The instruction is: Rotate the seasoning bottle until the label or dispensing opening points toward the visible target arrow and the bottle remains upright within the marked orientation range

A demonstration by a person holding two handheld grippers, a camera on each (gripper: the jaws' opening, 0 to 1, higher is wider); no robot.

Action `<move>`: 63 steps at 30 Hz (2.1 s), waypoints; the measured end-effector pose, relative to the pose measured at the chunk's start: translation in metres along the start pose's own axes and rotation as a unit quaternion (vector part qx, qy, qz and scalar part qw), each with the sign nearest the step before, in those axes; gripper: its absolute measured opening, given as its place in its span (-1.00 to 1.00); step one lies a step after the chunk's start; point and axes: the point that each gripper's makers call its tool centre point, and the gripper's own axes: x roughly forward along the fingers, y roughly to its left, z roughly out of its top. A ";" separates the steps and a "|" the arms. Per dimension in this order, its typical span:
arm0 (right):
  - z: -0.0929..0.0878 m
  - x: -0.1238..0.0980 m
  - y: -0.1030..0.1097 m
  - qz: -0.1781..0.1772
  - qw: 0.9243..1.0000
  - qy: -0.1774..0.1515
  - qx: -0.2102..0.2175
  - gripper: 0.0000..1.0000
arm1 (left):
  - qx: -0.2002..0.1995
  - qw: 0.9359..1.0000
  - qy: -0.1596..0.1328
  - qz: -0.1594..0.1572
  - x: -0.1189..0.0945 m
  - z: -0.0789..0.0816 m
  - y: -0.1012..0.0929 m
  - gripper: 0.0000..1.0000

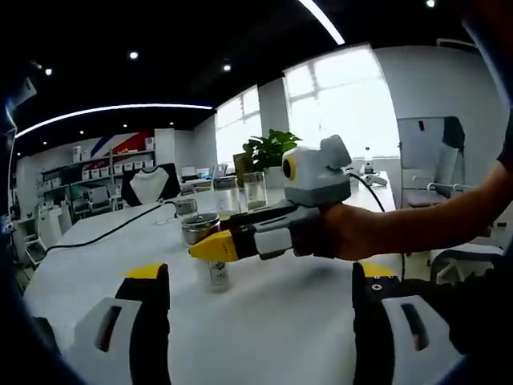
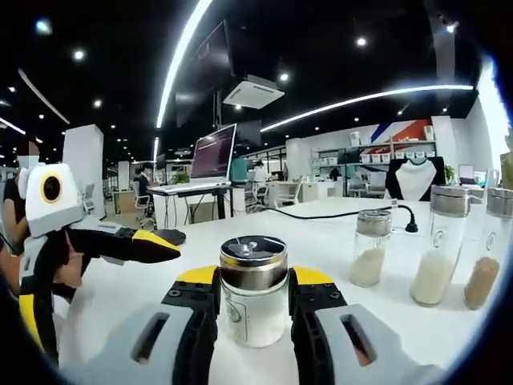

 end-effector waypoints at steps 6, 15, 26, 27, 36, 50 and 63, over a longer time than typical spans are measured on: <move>0.000 0.005 -0.001 0.005 1.000 -0.002 -0.007 -0.38 | 0.012 1.000 0.004 0.001 0.002 -0.002 -0.001 0.99; -0.003 0.006 0.000 0.007 1.000 -0.001 -0.007 -0.37 | 0.004 1.000 0.002 -0.003 0.002 -0.002 -0.002 0.99; -0.009 0.006 0.000 -0.008 0.999 0.020 -0.030 -0.38 | 0.006 1.000 0.004 -0.005 0.003 -0.003 -0.003 0.99; -0.009 0.006 0.000 -0.010 0.999 0.020 -0.029 -0.38 | 0.005 1.000 0.005 -0.006 0.003 -0.004 -0.003 0.99; 0.012 -0.004 0.001 -0.016 0.999 0.000 -0.034 -0.21 | -0.001 1.000 0.003 -0.003 0.003 -0.003 0.000 0.99; 0.035 -0.020 -0.025 -0.051 0.998 -0.032 0.001 -0.10 | 0.000 1.000 0.009 0.005 0.003 -0.006 0.002 0.99; 0.031 -0.015 -0.068 -0.118 0.992 -0.025 -0.021 -0.18 | 0.000 1.000 0.011 0.006 0.002 -0.007 0.002 0.99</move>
